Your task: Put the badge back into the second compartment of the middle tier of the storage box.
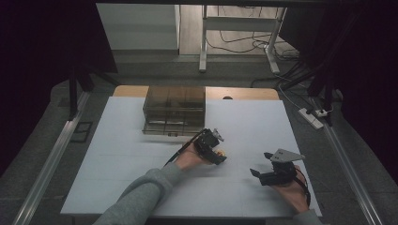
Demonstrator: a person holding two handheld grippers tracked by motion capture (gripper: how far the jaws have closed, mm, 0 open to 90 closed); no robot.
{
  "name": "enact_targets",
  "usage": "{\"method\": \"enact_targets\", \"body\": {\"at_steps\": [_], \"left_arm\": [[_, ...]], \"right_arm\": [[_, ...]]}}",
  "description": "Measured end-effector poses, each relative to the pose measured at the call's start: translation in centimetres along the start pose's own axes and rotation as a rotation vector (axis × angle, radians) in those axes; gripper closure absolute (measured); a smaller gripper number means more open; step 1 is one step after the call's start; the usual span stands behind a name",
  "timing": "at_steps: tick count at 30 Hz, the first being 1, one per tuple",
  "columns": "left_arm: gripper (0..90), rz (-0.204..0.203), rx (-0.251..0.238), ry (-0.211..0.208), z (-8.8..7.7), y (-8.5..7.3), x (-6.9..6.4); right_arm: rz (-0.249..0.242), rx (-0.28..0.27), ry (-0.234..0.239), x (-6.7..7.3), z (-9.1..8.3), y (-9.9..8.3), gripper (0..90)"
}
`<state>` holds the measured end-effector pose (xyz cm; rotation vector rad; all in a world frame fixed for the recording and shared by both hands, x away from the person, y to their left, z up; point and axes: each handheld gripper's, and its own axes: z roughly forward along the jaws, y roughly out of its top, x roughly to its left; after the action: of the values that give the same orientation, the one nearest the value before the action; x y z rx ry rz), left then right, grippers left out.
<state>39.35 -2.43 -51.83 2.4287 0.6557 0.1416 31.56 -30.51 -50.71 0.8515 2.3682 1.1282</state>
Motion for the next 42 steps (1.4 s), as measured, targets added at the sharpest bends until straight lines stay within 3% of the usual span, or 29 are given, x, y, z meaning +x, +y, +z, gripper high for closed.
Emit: {"method": "enact_targets", "body": {"at_steps": [8, 20, 33, 42], "left_arm": [[28.1, 0.046, 0.039, 0.000, 0.4, 0.2, -0.4], [46.1, 0.055, 0.055, -0.005, 0.1, 0.3, -0.3], [46.6, 0.069, 0.048, 0.004, 0.0, 0.3, -0.5], [46.6, 0.065, 0.007, -0.008, -1.0, 0.5, -0.8]], "right_arm": [[-0.003, 0.002, -0.002, 0.0, 0.0, 0.0, 12.2], [-0.002, 0.007, -0.003, 0.0, 0.0, 0.0, 12.3], [-0.008, 0.014, -0.005, 0.0, 0.1, -0.1, 12.5], [-0.005, 0.012, -0.007, 0.1, 0.1, -0.1, 12.6]]}}
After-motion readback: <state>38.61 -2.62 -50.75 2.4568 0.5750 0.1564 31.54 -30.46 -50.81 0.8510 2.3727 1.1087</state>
